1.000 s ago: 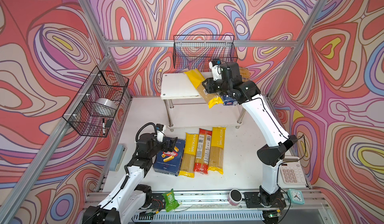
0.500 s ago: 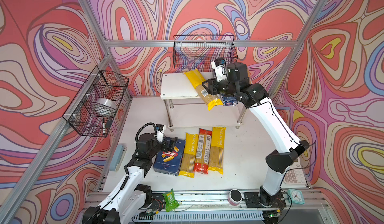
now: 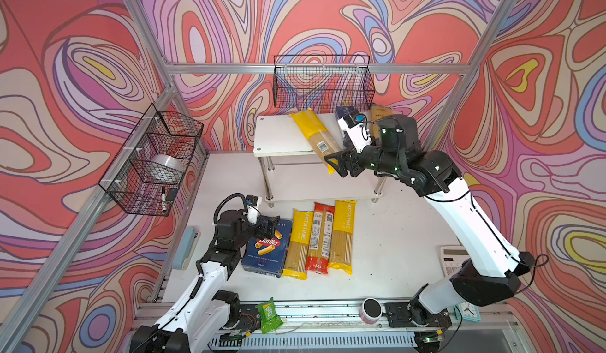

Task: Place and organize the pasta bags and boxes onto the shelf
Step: 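Lower the Pastatime bag onto the shelf top beside the Barilla box, then stand the bag upright against the Barilla box and open the right gripper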

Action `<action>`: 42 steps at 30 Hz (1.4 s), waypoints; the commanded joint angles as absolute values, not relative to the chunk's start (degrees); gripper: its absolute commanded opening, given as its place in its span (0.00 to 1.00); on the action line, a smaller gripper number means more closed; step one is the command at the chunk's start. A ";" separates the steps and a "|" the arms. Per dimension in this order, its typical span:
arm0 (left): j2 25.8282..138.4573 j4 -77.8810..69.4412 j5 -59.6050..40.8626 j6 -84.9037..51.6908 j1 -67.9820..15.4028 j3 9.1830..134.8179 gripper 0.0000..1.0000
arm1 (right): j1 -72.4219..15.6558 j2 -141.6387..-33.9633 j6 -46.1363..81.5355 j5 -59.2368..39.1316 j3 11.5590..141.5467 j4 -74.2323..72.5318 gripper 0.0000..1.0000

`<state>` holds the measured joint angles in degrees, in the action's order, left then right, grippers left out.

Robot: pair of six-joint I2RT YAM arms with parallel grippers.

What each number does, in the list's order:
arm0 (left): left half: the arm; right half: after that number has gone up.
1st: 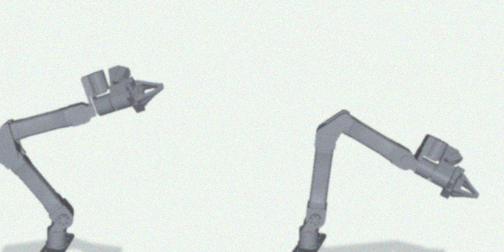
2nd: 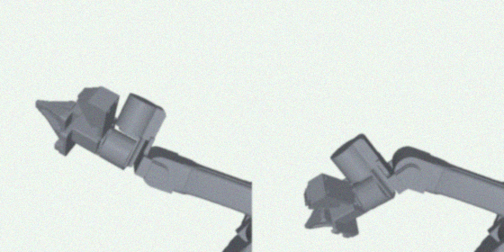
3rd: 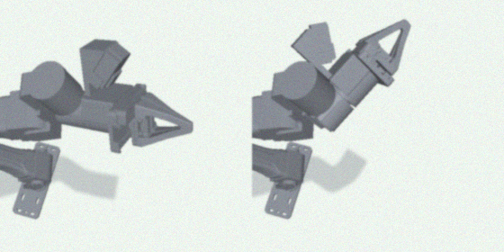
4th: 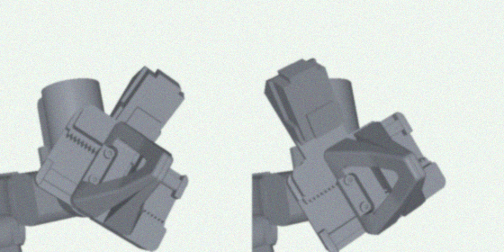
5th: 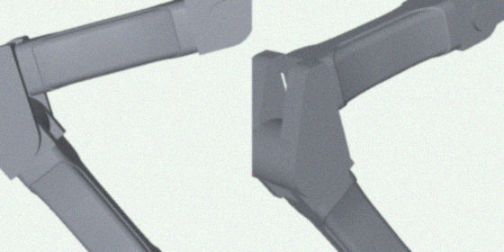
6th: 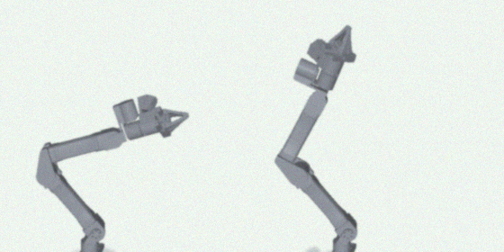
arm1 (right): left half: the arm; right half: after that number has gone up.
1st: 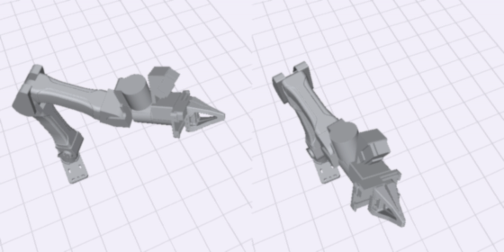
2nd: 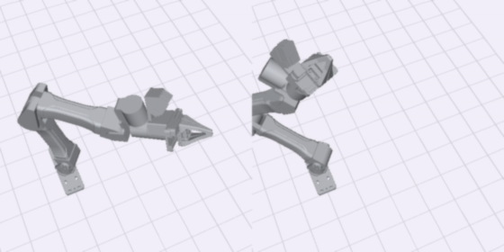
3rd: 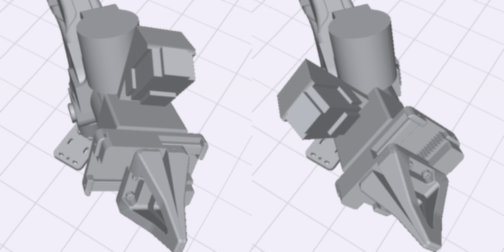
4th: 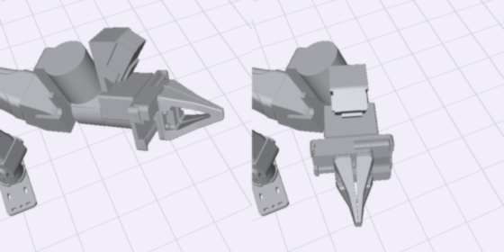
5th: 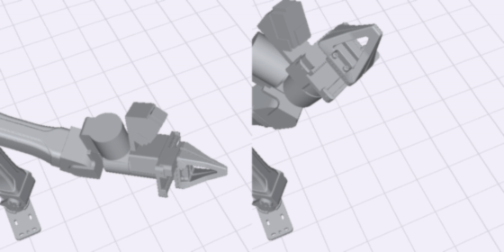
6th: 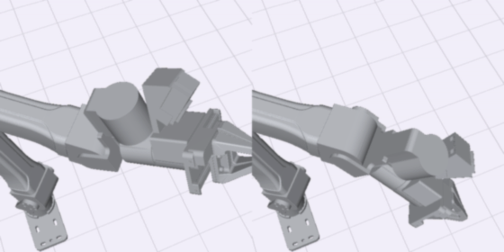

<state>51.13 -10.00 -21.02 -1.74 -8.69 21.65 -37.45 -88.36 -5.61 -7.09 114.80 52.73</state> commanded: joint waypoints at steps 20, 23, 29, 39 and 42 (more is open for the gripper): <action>51.50 -9.76 -20.46 -1.78 -8.67 22.22 1.00 | -40.77 -92.43 -15.01 9.13 111.68 52.40 0.92; 51.68 -9.70 -20.57 -1.78 -8.70 22.32 1.00 | -41.04 -93.41 -14.29 9.45 112.27 52.12 0.92; 51.50 -9.76 -20.50 -1.79 -8.65 22.19 1.00 | -41.69 -94.52 -12.28 11.86 112.57 51.34 0.86; 51.45 -9.76 -20.28 -1.86 -8.70 22.23 1.00 | -44.79 -95.54 -3.34 20.52 114.59 51.96 0.63; 51.42 -9.77 -20.27 -1.90 -8.69 22.14 1.00 | -46.39 -95.62 2.76 25.97 115.26 51.98 0.49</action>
